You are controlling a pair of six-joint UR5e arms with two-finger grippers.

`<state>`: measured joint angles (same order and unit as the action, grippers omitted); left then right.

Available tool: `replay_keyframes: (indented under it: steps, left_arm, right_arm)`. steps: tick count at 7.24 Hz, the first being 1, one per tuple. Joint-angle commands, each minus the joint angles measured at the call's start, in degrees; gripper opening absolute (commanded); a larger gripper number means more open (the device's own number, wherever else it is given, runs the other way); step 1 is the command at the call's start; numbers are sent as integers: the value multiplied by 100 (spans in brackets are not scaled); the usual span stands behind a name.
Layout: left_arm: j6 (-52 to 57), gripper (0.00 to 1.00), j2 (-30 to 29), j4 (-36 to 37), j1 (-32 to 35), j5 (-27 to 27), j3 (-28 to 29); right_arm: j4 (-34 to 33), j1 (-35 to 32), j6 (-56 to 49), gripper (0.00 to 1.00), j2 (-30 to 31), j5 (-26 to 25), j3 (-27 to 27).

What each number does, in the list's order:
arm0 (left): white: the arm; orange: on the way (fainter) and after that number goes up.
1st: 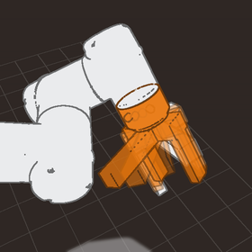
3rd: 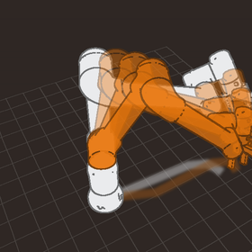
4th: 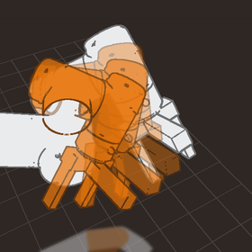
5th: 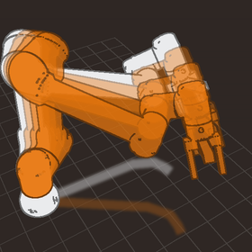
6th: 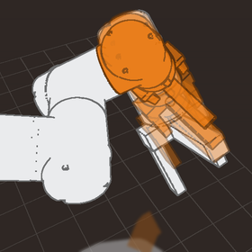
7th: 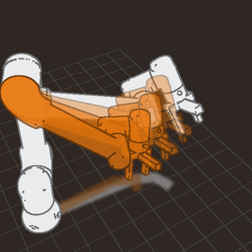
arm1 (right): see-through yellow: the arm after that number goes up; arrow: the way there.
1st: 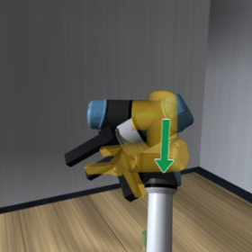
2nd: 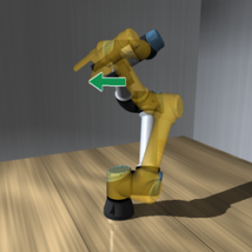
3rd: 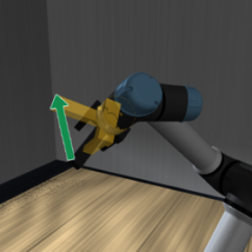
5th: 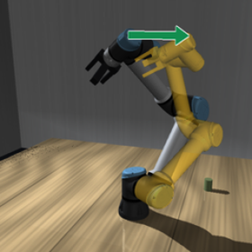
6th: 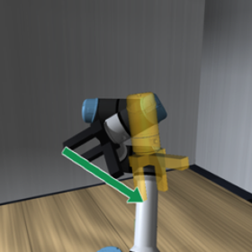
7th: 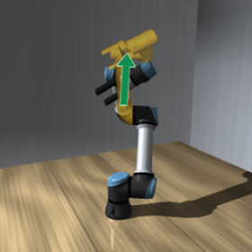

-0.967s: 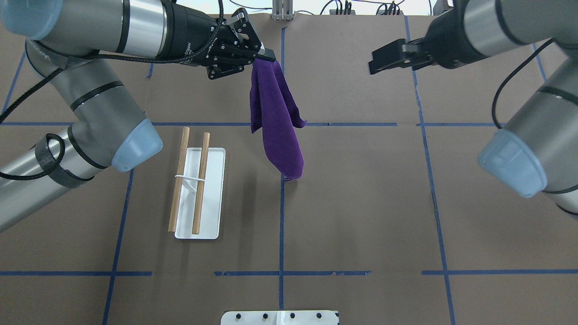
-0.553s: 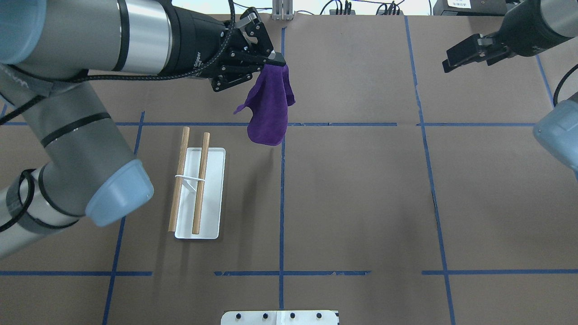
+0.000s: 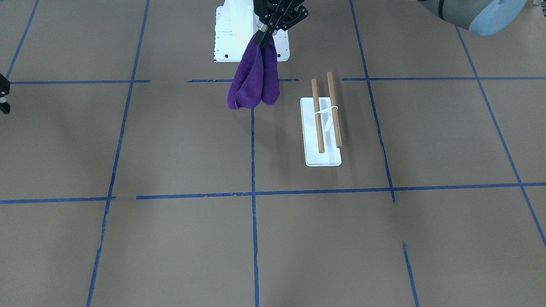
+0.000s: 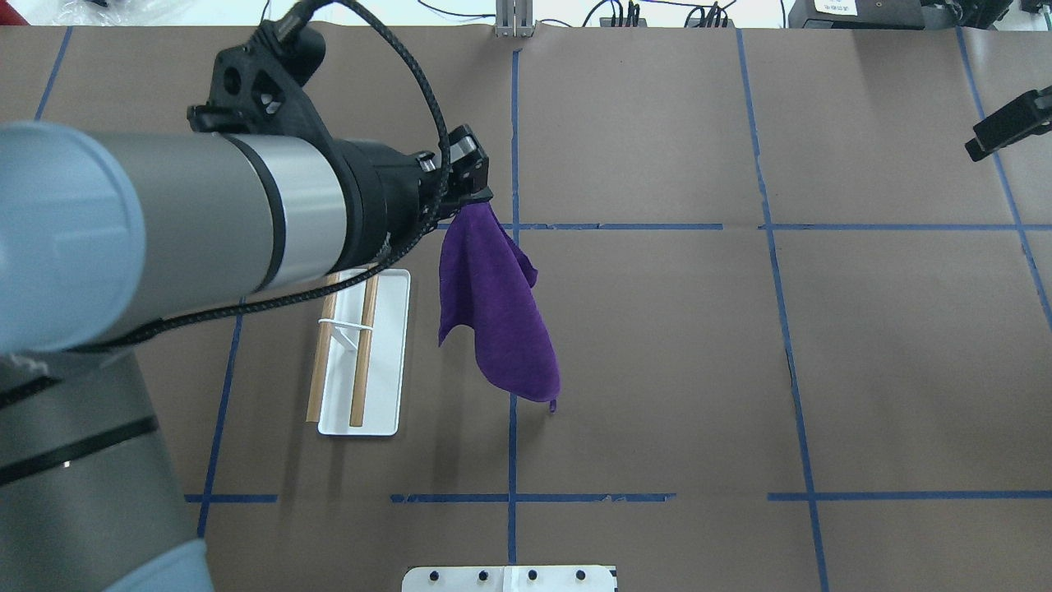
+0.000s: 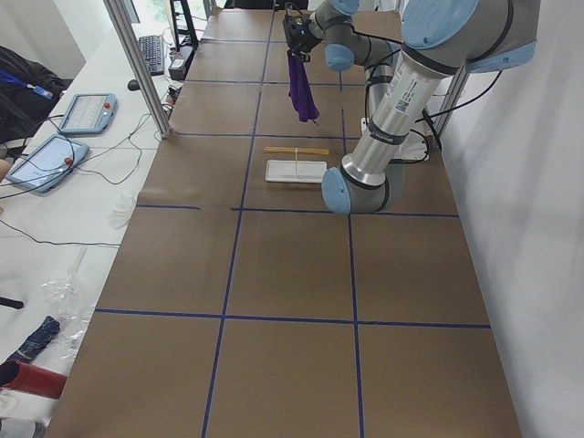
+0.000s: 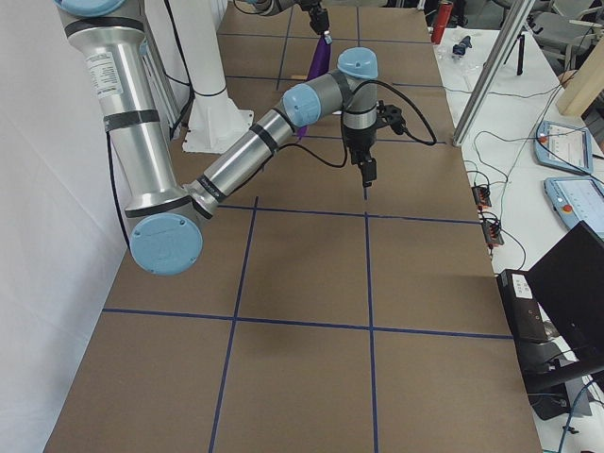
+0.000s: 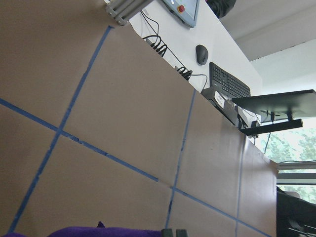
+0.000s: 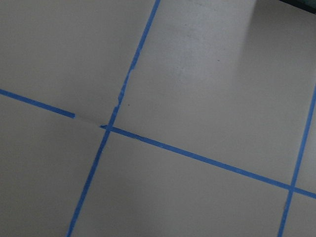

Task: Hang towel on rack

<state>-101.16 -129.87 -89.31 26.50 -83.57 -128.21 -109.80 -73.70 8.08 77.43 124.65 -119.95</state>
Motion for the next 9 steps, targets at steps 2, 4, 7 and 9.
replay_keyframes:
  steps: [2, 4, 7, 9]
  left_arm:
    - [35, 0, 23, 2008, -759, 947, -790]
    - [53, 0, 687, 2268, -681, 1096, -1152]
    - [525, 0, 1358, 2303, -209, 1281, -1110]
    - [798, 0, 1859, 2277, 64, 1299, -708]
  right_arm:
    - [-173, -591, -1095, 100, 167, 68, 532]
    - [-138, -960, -1910, 100, 185, 208, 1094]
    - [-112, -1182, -2100, 100, 185, 332, 1519]
    - [-112, -1199, -2100, 100, 193, 376, 1554]
